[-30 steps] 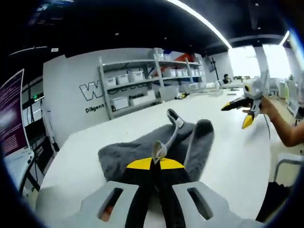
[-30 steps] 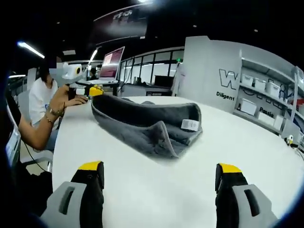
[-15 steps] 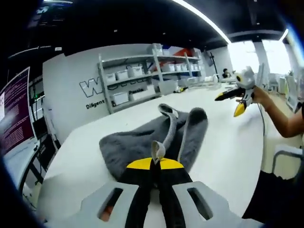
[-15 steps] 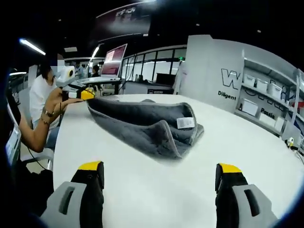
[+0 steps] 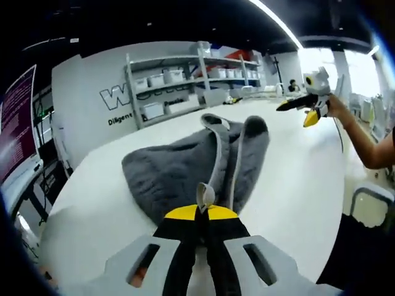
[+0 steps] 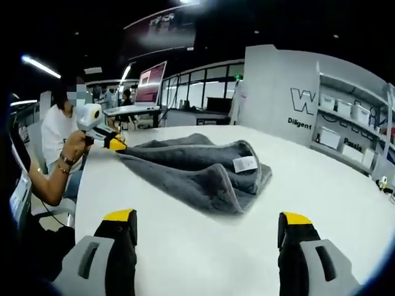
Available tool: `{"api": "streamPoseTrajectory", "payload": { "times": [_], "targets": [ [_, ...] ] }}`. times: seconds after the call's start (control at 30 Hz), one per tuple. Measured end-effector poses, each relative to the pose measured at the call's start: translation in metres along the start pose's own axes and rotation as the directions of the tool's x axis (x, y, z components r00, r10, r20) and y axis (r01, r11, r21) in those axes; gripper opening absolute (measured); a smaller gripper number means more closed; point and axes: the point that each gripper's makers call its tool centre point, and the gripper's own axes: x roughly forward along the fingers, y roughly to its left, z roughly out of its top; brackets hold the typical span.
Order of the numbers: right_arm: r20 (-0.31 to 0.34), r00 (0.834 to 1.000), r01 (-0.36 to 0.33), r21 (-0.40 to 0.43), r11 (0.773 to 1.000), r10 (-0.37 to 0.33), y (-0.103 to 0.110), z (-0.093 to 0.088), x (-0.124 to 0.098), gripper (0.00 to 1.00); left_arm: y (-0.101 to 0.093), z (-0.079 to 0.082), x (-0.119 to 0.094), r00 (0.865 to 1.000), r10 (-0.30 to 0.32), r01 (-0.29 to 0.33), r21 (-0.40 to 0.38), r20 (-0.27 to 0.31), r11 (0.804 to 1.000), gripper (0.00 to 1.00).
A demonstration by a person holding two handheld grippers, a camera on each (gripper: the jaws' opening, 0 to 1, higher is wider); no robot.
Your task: Open the folded towel by lifting each exposed corner and separating the folded layers until the towel lies flat within the target outline without major curled edges
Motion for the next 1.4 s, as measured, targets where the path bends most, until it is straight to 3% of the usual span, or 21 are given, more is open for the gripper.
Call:
{"api": "streamPoseTrajectory", "payload": {
  "times": [0.13,0.33,0.47,0.53,0.63,0.8,1.0,1.17,1.4],
  "targets": [
    [0.025,0.999,-0.039,0.049,0.998,0.038,0.001,0.012,0.009,0.98,0.0,-0.001,-0.001,1.0,-0.002,0.002,-0.003,0.0,1.0,0.02],
    [0.013,0.997,-0.07,0.011,0.997,0.07,-0.004,0.031,0.025,0.85,-0.002,-0.003,-0.001,1.0,-0.003,0.003,0.0,-0.001,1.0,0.02],
    [0.033,0.992,-0.119,-0.063,0.991,0.121,-0.004,0.05,0.036,0.56,0.0,-0.005,-0.001,1.0,0.004,-0.004,-0.007,-0.001,1.0,0.02],
    [0.018,0.991,-0.134,-0.08,0.988,0.136,-0.003,0.055,0.047,0.51,0.0,-0.005,-0.001,1.0,0.002,-0.002,-0.004,-0.003,1.0,0.02],
    [-0.066,0.984,-0.169,-0.109,0.98,0.163,0.001,0.05,0.061,0.54,-0.001,-0.005,-0.002,1.0,-0.002,0.002,0.001,-0.004,1.0,0.02],
    [-0.108,0.982,-0.17,-0.122,0.978,0.158,-0.005,0.051,0.081,0.32,0.0,-0.004,-0.001,1.0,0.002,-0.002,0.006,-0.003,1.0,0.02],
    [-0.233,0.964,-0.164,-0.15,0.975,0.127,-0.018,0.036,0.1,0.24,0.0,-0.004,-0.001,1.0,0.001,-0.001,0.008,-0.003,1.0,0.02],
    [-0.265,0.957,-0.171,-0.173,0.97,0.122,-0.022,0.026,0.107,0.02,-0.002,-0.004,-0.001,1.0,0.0,0.0,0.013,0.001,1.0,0.02],
    [-0.232,0.96,-0.206,-0.208,0.956,0.157,-0.009,0.022,0.083,0.02,-0.001,-0.003,-0.001,1.0,-0.005,0.005,0.012,0.006,1.0,0.02]
  ]
}}
